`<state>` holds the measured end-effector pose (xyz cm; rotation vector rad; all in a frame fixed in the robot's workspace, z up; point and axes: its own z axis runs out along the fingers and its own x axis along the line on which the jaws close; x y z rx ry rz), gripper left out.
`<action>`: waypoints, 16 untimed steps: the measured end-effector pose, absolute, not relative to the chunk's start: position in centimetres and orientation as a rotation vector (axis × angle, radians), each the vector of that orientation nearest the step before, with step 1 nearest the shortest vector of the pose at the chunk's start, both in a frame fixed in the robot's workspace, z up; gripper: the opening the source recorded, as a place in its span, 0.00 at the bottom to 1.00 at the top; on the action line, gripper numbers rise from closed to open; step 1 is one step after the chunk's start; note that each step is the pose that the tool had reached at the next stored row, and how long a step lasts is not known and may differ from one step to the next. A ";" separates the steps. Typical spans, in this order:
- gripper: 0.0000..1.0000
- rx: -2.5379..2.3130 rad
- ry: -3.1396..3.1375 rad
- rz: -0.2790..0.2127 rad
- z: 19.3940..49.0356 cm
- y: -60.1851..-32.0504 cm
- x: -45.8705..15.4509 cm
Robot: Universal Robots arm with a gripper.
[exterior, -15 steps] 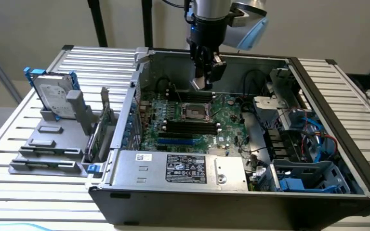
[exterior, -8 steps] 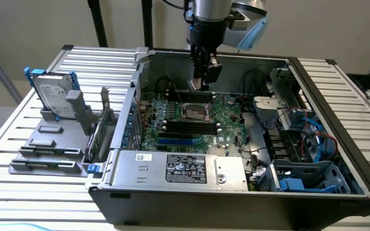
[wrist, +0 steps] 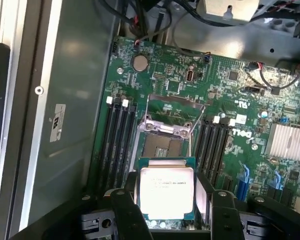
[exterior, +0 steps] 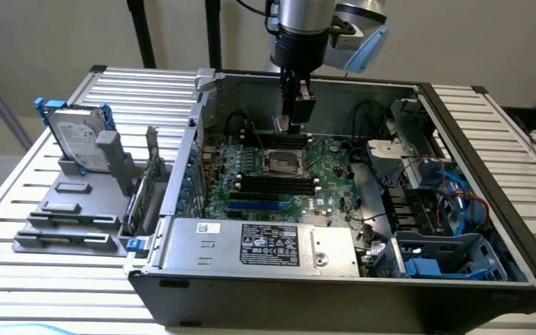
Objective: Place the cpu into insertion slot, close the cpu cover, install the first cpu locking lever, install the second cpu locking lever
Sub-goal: 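Place the cpu into insertion slot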
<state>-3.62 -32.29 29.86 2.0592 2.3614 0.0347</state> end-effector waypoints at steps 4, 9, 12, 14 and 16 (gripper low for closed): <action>0.54 2.142 2.286 0.034 29.6 -32.3 -3.6; 0.54 2.239 2.191 0.032 28.9 -32.3 -3.6; 0.54 2.261 2.169 0.030 28.3 -32.3 -3.5; 0.54 2.264 2.168 0.028 28.0 -32.3 -3.2; 0.54 2.265 2.170 0.025 27.6 -32.3 -3.0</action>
